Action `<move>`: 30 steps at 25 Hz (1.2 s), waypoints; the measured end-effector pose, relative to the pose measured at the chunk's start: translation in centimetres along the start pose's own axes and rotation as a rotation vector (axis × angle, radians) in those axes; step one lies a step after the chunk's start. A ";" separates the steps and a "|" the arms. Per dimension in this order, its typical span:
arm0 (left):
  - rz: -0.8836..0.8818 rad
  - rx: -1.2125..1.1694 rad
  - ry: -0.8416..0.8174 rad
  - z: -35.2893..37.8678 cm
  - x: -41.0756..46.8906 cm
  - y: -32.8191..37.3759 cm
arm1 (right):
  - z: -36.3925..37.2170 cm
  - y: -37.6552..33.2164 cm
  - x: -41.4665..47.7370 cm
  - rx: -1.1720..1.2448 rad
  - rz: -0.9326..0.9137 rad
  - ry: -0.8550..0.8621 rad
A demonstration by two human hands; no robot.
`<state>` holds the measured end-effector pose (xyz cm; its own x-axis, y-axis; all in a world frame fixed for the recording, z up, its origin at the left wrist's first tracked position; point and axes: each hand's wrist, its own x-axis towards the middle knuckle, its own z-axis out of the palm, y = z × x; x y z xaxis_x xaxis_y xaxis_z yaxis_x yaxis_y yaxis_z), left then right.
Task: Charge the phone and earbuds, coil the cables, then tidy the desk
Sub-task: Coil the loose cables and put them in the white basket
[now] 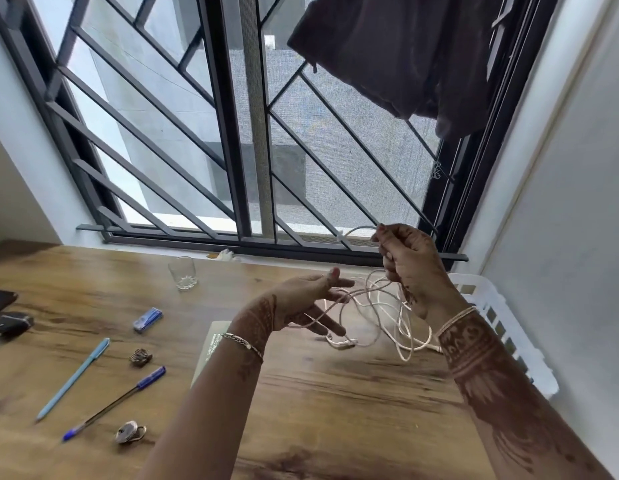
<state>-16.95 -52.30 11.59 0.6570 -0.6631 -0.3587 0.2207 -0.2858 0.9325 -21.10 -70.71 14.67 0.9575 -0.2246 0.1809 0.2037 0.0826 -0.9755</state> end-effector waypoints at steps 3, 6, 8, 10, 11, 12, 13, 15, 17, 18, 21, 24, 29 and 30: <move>0.029 0.199 0.165 0.4 0.5 -0.2 | -0.3 -0.2 0.5 -0.083 0.029 0.008; 0.137 0.391 0.508 0.4 1.4 -0.2 | -0.9 -0.4 0.4 -0.103 0.081 -0.040; 0.318 0.387 0.614 0.9 1.6 0.4 | -1.2 -0.6 0.4 -0.122 0.121 -0.087; 0.487 0.039 0.495 1.4 1.4 1.8 | -1.4 -0.8 0.6 -0.130 0.153 -0.127; 0.519 -0.111 0.417 1.7 1.3 2.4 | -1.4 -0.9 0.7 -0.130 0.169 -0.141; 0.527 -0.192 0.336 1.9 1.0 2.8 | -1.5 -1.0 0.8 -0.130 0.182 -0.151; 0.512 -0.215 0.260 2.0 0.8 3.0 | -1.6 -1.1 0.9 -0.130 0.191 -0.157; 0.434 -0.211 0.133 2.2 0.6 3.1 | -1.8 -1.3 1.2 -0.129 0.191 -0.156; 0.363 -0.279 0.013 2.6 0.2 3.3 | -1.9 -1.1 1.3 -0.150 0.191 -0.138; 0.356 -0.356 -0.026 2.8 0.2 3.4 | -1.9 -0.8 1.3 -0.171 0.197 -0.131; 0.407 -0.625 -0.046 3.5 0.7 3.9 | -1.1 0.6 0.6 -0.207 0.264 -0.158; 0.450 -0.822 0.035 4.0 1.8 4.1 | 0.1 2.0 -0.6 -0.274 0.373 -0.249; 0.585 -0.670 0.235 3.2 3.3 3.5 | 1.0 1.0 -3.2 -0.628 0.437 -0.490; 0.590 -0.577 0.254 3.2 3.6 3.3 | 1.0 0.3 -3.3 -0.724 0.389 -0.497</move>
<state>-16.18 -57.81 13.27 0.9055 -0.3979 0.1473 0.0785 0.4982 0.8635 -23.96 -68.99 13.91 0.9426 0.1431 -0.3017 -0.1624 -0.5927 -0.7888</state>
